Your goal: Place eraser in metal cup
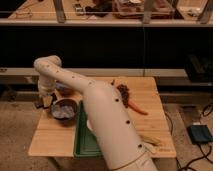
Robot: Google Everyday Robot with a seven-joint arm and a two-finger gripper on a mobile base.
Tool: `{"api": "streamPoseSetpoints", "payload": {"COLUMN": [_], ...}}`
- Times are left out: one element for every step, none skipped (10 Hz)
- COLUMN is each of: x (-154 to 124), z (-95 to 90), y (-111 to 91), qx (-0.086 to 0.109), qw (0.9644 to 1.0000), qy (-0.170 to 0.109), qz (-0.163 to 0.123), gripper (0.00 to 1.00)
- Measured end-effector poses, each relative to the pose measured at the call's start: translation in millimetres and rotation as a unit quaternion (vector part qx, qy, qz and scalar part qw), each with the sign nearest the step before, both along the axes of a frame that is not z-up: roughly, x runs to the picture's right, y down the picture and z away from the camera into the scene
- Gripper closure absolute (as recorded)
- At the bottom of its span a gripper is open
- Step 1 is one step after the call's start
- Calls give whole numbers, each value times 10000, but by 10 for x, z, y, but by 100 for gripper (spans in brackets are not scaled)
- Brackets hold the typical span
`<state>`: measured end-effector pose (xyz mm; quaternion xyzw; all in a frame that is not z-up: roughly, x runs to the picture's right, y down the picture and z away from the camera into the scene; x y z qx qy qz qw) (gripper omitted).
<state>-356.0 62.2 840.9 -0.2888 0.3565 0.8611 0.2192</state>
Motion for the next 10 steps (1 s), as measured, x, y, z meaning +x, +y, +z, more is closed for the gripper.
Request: {"api": "streamPoseSetpoints", "payload": {"x": [-17,-22,-23,-21,-18,-7,-1,-1,-2,-15], "z": [-10,-14,-8,2,11,18,20,23,24,29], "y": [-6,-5,7,23,29,38,39,37,40,42], "qx": [20,14,-12,-42,-57,-80,-100,-109,-127,-142], "qw": [10000,10000,9999,9998,9998,9997,9996,9995,9994,9993], "qy": [-33,-26,-15,-13,-23,-49,-99,-126,-138,-149], "qz": [-54,-92,-144,-192,-208,-233,-255,-264,-282,-305], "gripper": [100,100,100,100,100,100,99,94,86,76]}}
